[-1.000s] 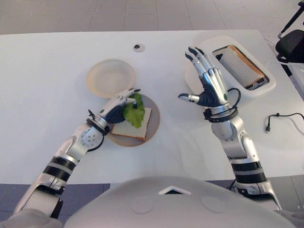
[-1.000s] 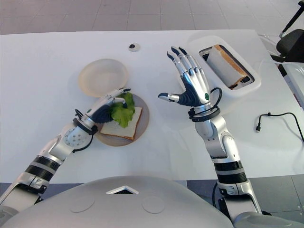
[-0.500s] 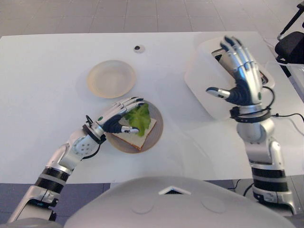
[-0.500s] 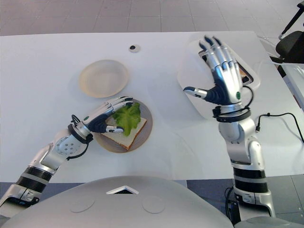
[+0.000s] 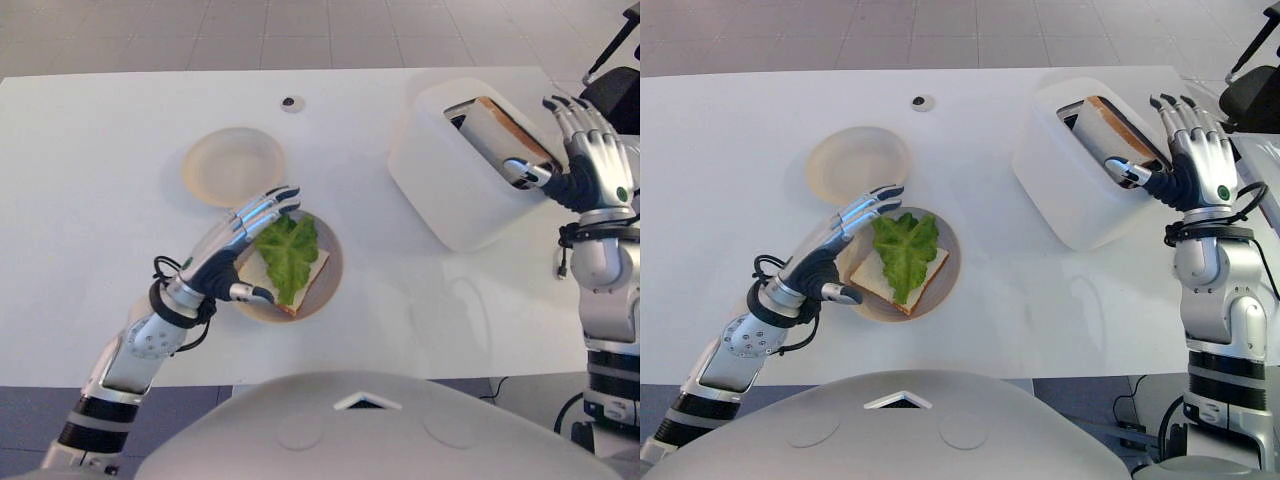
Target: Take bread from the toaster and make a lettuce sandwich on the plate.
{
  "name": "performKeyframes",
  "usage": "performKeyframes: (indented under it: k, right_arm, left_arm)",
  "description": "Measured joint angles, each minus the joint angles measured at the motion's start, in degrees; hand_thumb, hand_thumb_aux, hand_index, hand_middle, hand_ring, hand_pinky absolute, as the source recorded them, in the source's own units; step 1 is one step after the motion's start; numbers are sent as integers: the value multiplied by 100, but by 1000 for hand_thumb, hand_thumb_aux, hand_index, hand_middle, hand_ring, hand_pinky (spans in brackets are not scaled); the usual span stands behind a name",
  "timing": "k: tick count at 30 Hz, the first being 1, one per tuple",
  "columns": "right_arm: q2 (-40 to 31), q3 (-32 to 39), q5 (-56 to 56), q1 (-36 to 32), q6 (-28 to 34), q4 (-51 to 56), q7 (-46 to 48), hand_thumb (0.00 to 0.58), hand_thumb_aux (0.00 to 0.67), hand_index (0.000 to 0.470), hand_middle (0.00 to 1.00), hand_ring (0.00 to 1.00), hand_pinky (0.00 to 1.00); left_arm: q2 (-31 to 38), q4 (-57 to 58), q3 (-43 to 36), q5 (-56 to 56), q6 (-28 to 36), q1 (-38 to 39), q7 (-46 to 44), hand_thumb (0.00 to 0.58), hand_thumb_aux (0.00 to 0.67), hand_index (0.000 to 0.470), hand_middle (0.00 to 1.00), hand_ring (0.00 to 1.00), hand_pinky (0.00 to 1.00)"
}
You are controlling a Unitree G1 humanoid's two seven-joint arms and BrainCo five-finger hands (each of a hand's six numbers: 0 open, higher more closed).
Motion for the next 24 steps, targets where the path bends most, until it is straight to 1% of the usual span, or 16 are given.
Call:
performKeyframes:
  k: [1,2,3,7,10,12,14,17,19,20,21,23,24]
  right_arm:
    - [-44,56,-5,-27,-10,90,30,325,226,159,133,133,133]
    - [-96,87,10,-53,-16,99,73,580,670,470,769,769,769]
    - [-117,106,39,-57,-32,58,113,580,670,470,1000,1000,1000]
    - [-124,28,56,-48,-88,-358,-8,580,670,470,1000,1000,1000]
    - [-99,-151,35,-66,-205,-697,-336,580,670,470,1000,1000,1000]
    - [-107,-302,32,-170,-291,-863,-552,580,670,470,1000,1000,1000]
    - [-109,-306,47,-278,-421,-917,-599,580,670,470,1000,1000,1000]
    - [-60,-339,421,-502,-696,-1098,-715,580,670,470,1000,1000,1000]
    - [174,-420,1037,-730,-937,-1602,-798,580,670,470,1000,1000,1000]
    - [260,-379,1423,-775,-956,-1809,-726,580,670,470,1000,1000,1000]
    - [489,-51,2059,-791,-912,-2125,-504,580,670,470,1000,1000,1000]
    - [935,958,2847,-585,-748,-2442,21,580,670,470,1000,1000,1000]
    - [1284,1669,3036,-334,-638,-2476,251,580,670,470,1000,1000,1000]
  left_arm:
    - [-141,-101,159,-99,-50,-4,122,0,0,0,0,0,0]
    - [-208,-185,257,-153,-89,-4,172,0,0,0,0,0,0]
    - [-284,-265,367,-250,-127,-1,196,0,0,0,0,0,0]
    - [-481,-375,747,-713,-149,-4,270,0,0,0,0,0,0]
    - [-522,-63,828,-953,-212,2,185,0,0,0,0,0,0]
    - [-547,390,819,-688,-297,105,151,0,0,0,0,0,0]
    - [-604,636,830,-483,-360,270,159,0,0,0,0,0,0]
    - [-770,649,980,-454,-471,406,252,0,0,0,0,0,0]
    - [-829,621,1147,-579,-514,371,318,0,0,0,0,0,0]
    - [-847,615,1219,-611,-525,360,330,0,0,0,0,0,0]
    - [-893,603,1343,-774,-526,331,389,0,0,0,0,0,0]
    - [-961,587,1575,-832,-533,195,490,0,0,0,0,0,0]
    - [-1010,590,1739,-830,-541,107,594,0,0,0,0,0,0]
